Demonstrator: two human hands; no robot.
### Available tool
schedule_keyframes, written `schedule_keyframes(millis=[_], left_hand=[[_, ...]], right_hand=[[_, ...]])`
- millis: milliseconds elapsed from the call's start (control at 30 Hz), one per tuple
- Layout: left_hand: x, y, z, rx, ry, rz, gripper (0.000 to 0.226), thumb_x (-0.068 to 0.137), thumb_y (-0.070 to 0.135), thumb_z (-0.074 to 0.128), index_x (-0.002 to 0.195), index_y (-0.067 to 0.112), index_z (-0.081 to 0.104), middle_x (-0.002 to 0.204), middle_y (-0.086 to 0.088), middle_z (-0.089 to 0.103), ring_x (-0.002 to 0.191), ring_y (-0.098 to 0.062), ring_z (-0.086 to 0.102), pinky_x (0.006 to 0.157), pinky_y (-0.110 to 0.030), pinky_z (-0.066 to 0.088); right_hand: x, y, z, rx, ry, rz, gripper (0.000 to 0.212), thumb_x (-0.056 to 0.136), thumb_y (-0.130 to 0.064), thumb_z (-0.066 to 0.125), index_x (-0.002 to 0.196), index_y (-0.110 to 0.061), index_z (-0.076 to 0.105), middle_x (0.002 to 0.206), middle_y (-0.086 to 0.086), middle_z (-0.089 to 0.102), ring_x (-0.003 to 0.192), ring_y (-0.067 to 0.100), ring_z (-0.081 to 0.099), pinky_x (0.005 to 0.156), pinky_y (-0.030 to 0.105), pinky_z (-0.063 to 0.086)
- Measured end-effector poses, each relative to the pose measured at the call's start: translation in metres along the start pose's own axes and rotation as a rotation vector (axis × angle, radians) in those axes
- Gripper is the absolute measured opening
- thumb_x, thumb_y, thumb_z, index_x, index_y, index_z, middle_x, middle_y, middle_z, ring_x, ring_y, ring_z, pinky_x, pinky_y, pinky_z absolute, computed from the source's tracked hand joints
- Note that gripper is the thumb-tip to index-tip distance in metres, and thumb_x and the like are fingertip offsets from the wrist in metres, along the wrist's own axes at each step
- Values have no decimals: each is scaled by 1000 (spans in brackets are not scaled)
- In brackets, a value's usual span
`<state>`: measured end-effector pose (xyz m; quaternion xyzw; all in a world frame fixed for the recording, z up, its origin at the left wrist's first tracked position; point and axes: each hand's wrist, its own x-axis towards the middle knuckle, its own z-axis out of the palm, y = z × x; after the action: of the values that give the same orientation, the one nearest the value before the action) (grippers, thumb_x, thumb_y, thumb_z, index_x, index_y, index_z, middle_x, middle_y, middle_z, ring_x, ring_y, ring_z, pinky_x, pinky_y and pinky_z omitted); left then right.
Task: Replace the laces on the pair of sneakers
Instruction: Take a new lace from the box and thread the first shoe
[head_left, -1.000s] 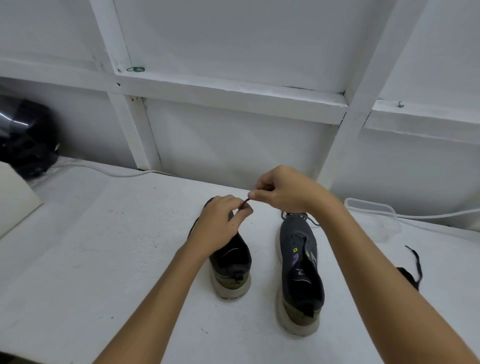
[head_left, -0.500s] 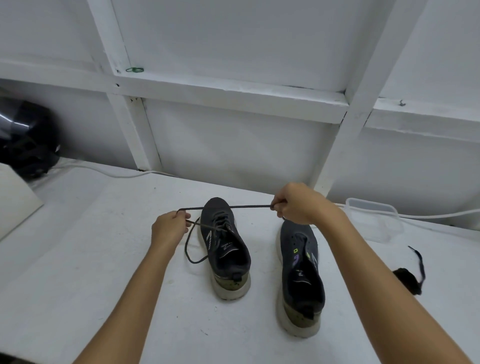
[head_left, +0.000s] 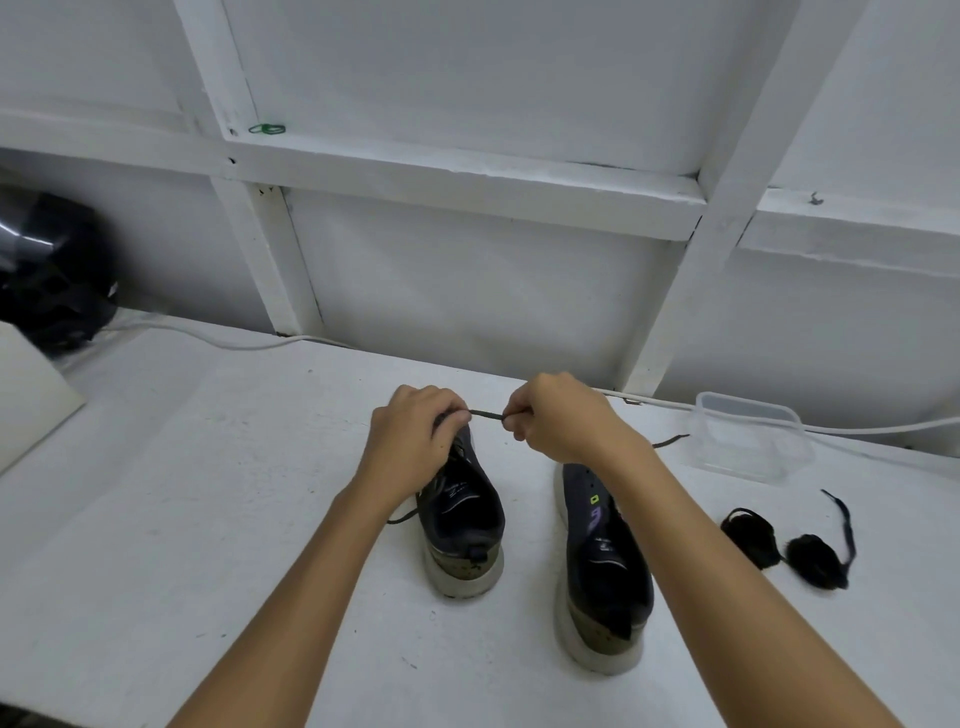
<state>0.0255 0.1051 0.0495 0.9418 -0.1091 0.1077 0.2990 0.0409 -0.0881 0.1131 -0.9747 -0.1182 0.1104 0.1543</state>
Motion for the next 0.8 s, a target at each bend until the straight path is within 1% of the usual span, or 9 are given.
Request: schedule_keyframes(millis=[67,167,267,367,433,533,600,700,800], left_hand=[[0,-5,-4,48,43,-33,15,101,33,55,102,26,68,99,16,64,102,-17,50,80,-37,37],[-3,-3,-5,64,57,-92,14,100,33,58,106,25,67,101,11,64,100,-17,51,81,-38,43],[-9,8,-4,-74,92,-300,12,95,33,64,96,21,65,86,7,62,86,-15,57,73,-31,48],[-12,12,-2,-173,-137,-491,33,93,43,64,84,12,71,76,5,65,78,-15,61,67,-27,46],[-13,10,-1,-230,-284,-570,44,90,49,65,85,6,73,78,4,67,76,-13,61,66,-26,45],[-13,6,3,-408,-381,-635,21,88,40,72,92,21,80,96,7,74,90,-8,66,74,-24,49],[-13,4,6,-494,-415,-680,12,89,31,73,97,24,80,99,5,74,92,-9,65,69,-23,47],[-16,-1,14,-612,-432,-765,17,88,25,73,104,20,77,103,-1,75,91,-13,68,70,-23,50],[-19,-2,15,-660,-427,-759,14,91,23,71,103,19,78,97,-2,77,80,-10,69,60,-16,49]], right_hand=[[-1,3,2,-2,0,24,25,97,-17,55,104,-30,75,98,-11,75,97,17,66,79,32,53],[0,5,10,67,33,74,24,96,-16,57,104,-27,76,100,-7,74,97,20,65,81,33,54],[4,8,24,260,135,172,20,95,-16,61,103,-21,79,101,-1,76,98,20,66,87,36,56],[3,13,42,549,199,290,17,94,-16,66,104,-16,79,94,-1,74,91,16,66,88,34,56],[0,12,53,792,219,374,14,93,-15,69,104,-13,78,91,0,74,85,16,67,84,36,60],[-5,5,68,1026,210,441,6,90,-7,71,93,-12,74,89,7,75,81,19,70,72,33,63],[-6,1,77,1055,213,445,11,89,-6,72,85,-17,72,85,5,75,81,19,71,67,31,62],[-6,-4,90,1015,249,415,16,89,-9,72,81,-22,73,81,-1,74,80,15,71,78,36,63],[-9,-4,95,926,285,357,12,91,-12,71,87,-22,77,80,-9,73,78,4,68,73,21,56]])
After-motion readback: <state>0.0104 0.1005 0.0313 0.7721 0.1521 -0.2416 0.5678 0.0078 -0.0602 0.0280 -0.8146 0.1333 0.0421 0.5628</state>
